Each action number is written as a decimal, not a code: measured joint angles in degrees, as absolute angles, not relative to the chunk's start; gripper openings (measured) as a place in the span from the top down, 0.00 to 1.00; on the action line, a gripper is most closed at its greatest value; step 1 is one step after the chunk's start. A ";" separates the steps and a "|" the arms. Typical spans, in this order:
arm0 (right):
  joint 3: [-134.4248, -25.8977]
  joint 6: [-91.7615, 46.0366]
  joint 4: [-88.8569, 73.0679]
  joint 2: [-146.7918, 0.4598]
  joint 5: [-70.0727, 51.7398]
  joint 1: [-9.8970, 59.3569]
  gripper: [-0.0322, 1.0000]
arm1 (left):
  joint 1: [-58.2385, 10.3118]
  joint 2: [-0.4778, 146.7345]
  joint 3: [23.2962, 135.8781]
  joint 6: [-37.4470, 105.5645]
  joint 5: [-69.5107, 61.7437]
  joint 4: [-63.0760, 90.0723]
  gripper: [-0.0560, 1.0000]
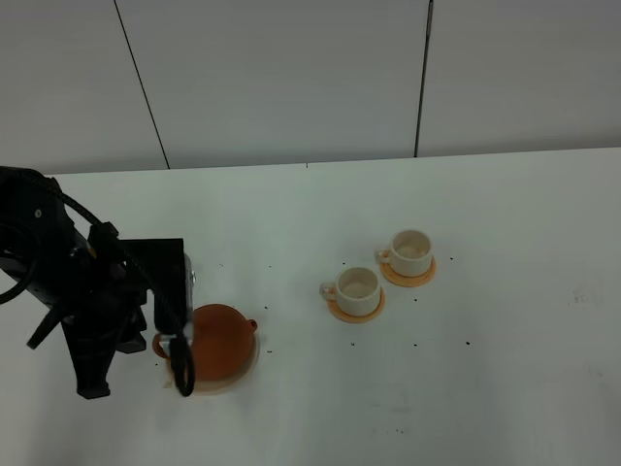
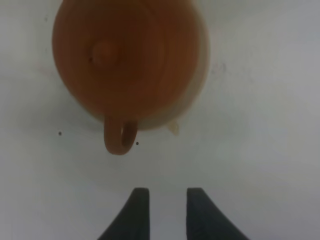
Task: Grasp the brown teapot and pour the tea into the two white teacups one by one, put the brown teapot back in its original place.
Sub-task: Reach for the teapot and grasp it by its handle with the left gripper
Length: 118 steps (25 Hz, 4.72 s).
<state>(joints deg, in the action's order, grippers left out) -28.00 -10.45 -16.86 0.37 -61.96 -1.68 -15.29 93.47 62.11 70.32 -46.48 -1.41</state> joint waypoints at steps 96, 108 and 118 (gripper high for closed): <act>-28.00 -10.40 -17.02 0.37 -61.96 -1.68 0.73 | -20.21 118.14 81.46 64.11 -57.14 -12.90 0.63; -28.00 -10.40 -17.02 0.37 -61.96 -1.68 0.73 | -20.16 118.14 81.46 65.90 -56.08 -12.38 0.78; -28.00 -10.46 -17.02 0.37 -61.96 -1.68 0.73 | -20.12 118.14 81.46 68.56 -55.13 -10.99 0.78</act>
<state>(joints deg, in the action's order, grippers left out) -28.00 -10.46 -17.02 0.37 -61.96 -1.68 -20.12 118.14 81.46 68.56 -55.13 -10.99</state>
